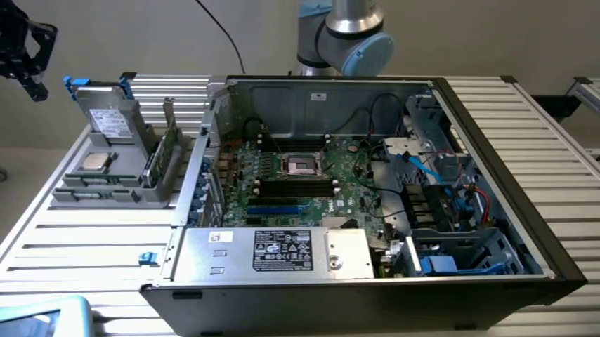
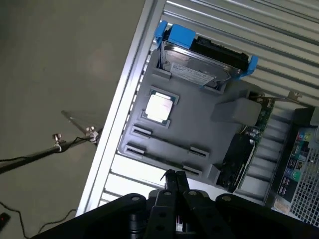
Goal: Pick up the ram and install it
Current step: 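Pick up the ram and move it above insertion slot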
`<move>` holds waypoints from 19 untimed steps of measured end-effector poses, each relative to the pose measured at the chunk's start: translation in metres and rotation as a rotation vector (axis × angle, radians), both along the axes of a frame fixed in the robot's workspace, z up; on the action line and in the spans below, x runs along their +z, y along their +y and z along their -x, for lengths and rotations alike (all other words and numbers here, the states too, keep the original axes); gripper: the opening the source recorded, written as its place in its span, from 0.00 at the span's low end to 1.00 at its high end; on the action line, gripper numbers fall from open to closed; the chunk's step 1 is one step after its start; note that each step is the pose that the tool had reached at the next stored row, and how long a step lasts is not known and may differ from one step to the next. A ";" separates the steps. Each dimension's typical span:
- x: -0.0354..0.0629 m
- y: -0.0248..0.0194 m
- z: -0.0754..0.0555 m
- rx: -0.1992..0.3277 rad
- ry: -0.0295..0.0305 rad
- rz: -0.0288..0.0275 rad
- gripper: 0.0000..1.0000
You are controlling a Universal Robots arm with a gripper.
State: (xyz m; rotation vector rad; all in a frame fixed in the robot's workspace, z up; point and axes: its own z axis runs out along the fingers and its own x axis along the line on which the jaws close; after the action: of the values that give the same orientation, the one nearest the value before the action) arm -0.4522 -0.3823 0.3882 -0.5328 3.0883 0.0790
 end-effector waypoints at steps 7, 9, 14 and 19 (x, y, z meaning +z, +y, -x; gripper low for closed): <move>0.0000 0.0000 0.000 0.127 -0.0001 -0.0002 0.11; -0.0001 0.0000 0.000 0.163 0.0000 -0.0002 0.11; -0.0002 0.0000 0.000 0.254 -0.0001 -0.0002 0.11; -0.0004 0.0000 0.000 0.344 0.0000 -0.0002 0.11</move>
State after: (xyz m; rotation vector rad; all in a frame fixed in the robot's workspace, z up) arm -0.4522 -0.3823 0.3879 -1.0571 2.9594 0.0801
